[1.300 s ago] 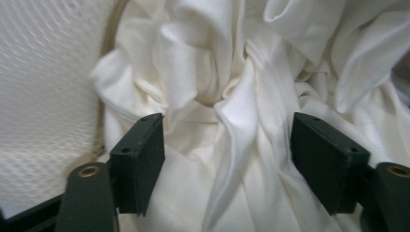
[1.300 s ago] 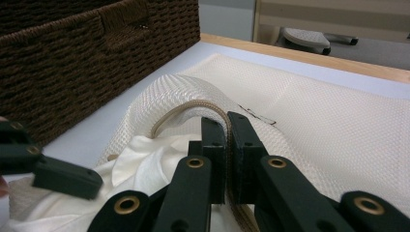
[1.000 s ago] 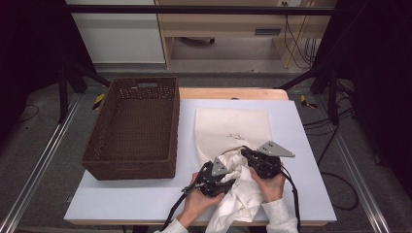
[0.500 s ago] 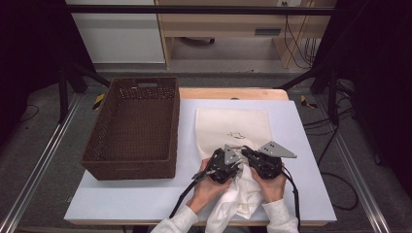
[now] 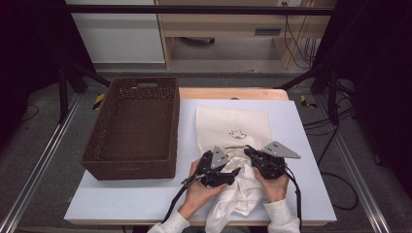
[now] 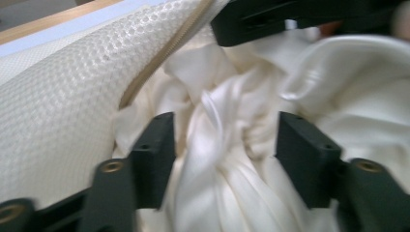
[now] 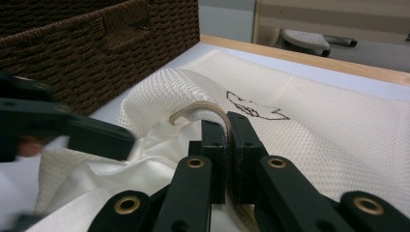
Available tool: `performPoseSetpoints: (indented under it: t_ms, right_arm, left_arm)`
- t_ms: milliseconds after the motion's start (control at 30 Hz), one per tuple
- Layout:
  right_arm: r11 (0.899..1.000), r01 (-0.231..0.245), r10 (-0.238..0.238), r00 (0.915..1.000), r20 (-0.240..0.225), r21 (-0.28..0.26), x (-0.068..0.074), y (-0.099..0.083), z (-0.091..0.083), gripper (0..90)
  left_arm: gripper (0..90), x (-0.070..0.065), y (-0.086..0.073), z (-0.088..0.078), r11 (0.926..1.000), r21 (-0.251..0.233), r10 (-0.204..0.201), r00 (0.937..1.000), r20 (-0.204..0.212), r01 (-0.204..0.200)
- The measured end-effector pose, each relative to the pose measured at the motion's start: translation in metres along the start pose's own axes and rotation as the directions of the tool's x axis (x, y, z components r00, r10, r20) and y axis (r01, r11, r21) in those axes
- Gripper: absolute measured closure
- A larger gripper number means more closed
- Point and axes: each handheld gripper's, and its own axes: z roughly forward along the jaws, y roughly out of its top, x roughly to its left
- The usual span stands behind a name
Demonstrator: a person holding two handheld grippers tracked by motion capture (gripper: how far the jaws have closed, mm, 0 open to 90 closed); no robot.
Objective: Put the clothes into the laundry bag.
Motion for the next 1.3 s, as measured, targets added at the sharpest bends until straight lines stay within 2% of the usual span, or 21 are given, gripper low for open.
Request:
performPoseSetpoints:
  t_ms: [167,200,367,433,500,533,567,600,633,667,733,767,800,833,867,1000,1167,1200,1233,1267,1300]
  right_arm:
    - [1.000,0.002,-0.002,1.0000,0.002,0.004,0.001,0.000,0.001,87.2]
    - [1.000,0.004,-0.004,1.0000,0.002,0.005,0.001,-0.001,0.002,87.2]
    - [1.000,0.007,-0.007,1.0000,-0.002,0.011,0.003,-0.001,0.004,87.2]
    - [1.000,0.012,-0.012,0.9999,-0.004,0.016,0.003,-0.002,0.005,87.2]
    - [1.000,0.007,-0.007,1.0000,-0.006,0.017,0.003,-0.002,0.006,87.2]
    - [1.000,0.011,-0.011,0.9999,-0.004,0.018,0.003,-0.002,0.007,87.2]
    - [1.000,0.010,-0.010,0.9999,-0.004,0.019,0.004,-0.003,0.007,87.2]
    - [1.000,0.010,-0.010,0.9999,-0.003,0.019,0.004,-0.003,0.007,87.3]
    - [1.000,0.010,-0.010,0.9999,-0.003,0.019,0.004,-0.003,0.007,87.3]
    - [1.000,0.009,-0.009,0.9999,-0.005,0.019,0.004,-0.003,0.007,87.3]
    - [1.000,0.011,-0.011,0.9999,-0.006,0.020,0.004,-0.003,0.007,87.4]
    - [1.000,0.011,-0.011,0.9999,-0.006,0.020,0.004,-0.003,0.007,87.4]
    - [1.000,0.010,-0.010,0.9999,-0.007,0.020,0.004,-0.003,0.006,87.4]
    - [1.000,0.010,-0.010,0.9999,-0.007,0.020,0.004,-0.003,0.006,87.4]
    - [1.000,0.011,-0.011,0.9999,-0.007,0.018,0.003,-0.003,0.006,87.4]
    - [1.000,0.004,-0.004,1.0000,-0.007,0.013,0.003,-0.002,0.004,87.5]
    - [1.000,-0.002,0.002,0.9999,-0.012,-0.001,0.001,-0.001,0.001,87.6]
    - [1.000,-0.005,0.005,0.9998,-0.021,-0.005,0.001,-0.001,0.001,87.6]
    - [1.000,-0.005,0.005,0.9998,-0.021,-0.005,0.001,-0.001,0.001,87.6]
    - [1.000,0.002,-0.003,0.9997,-0.024,-0.015,0.003,0.000,0.000,87.6]
    - [1.000,0.002,-0.003,0.9997,-0.024,-0.015,0.003,0.000,0.000,87.6]
  left_arm:
    - [25.4,-0.010,-0.014,-0.013,0.9999,0.008,0.008,0.9999,0.010,-0.008]
    - [23.0,-0.013,-0.023,-0.008,0.9997,0.025,-0.008,0.9996,0.027,0.007]
    - [17.3,-0.013,-0.035,0.014,0.9961,0.085,-0.029,0.9989,0.036,0.026]
    - [20.4,-0.014,-0.035,0.021,0.9947,0.102,-0.015,0.9996,0.025,0.013]
    - [36.1,-0.016,-0.031,0.024,0.9909,0.133,-0.021,0.9997,0.012,0.019]
    - [36.1,-0.017,-0.029,0.024,0.9891,0.146,-0.023,0.9997,0.009,0.022]
    - [43.6,-0.017,-0.028,0.026,0.9876,0.154,-0.032,0.9995,0.008,0.030]
    - [57.2,-0.016,-0.027,0.026,0.9874,0.155,-0.035,0.9994,0.006,0.033]
    - [57.2,-0.014,-0.027,0.027,0.9872,0.155,-0.041,0.9990,0.020,0.038]
    - [68.4,-0.011,-0.027,0.025,0.9886,0.140,-0.061,0.9974,0.039,0.055]
    - [73.3,-0.012,-0.024,0.021,0.9920,0.115,-0.056,0.9974,0.045,0.051]
    - [74.4,-0.012,-0.024,0.021,0.9920,0.115,-0.056,0.9974,0.045,0.051]
    - [75.0,-0.014,-0.018,0.013,0.9968,0.065,-0.049,0.9976,0.049,0.045]
    - [75.3,-0.014,-0.018,0.013,0.9968,0.065,-0.049,0.9976,0.049,0.045]
    - [75.4,-0.016,-0.008,0.006,0.9990,0.030,-0.035,0.9984,0.045,0.033]
    - [75.5,-0.019,0.005,0.010,0.9989,0.043,0.017,0.9994,0.030,-0.018]
    - [75.4,-0.011,0.013,0.021,0.9988,0.048,0.007,0.9997,0.024,-0.008]
    - [75.3,-0.007,0.012,0.033,0.9967,0.076,0.031,0.9993,-0.021,-0.029]
    - [75.2,-0.007,0.012,0.033,0.9967,0.076,0.031,0.9993,-0.021,-0.029]
    - [74.9,0.002,0.007,0.049,0.9929,0.113,0.045,0.9967,-0.068,-0.037]
    - [74.6,0.002,0.007,0.049,0.9929,0.113,0.045,0.9967,-0.068,-0.037]
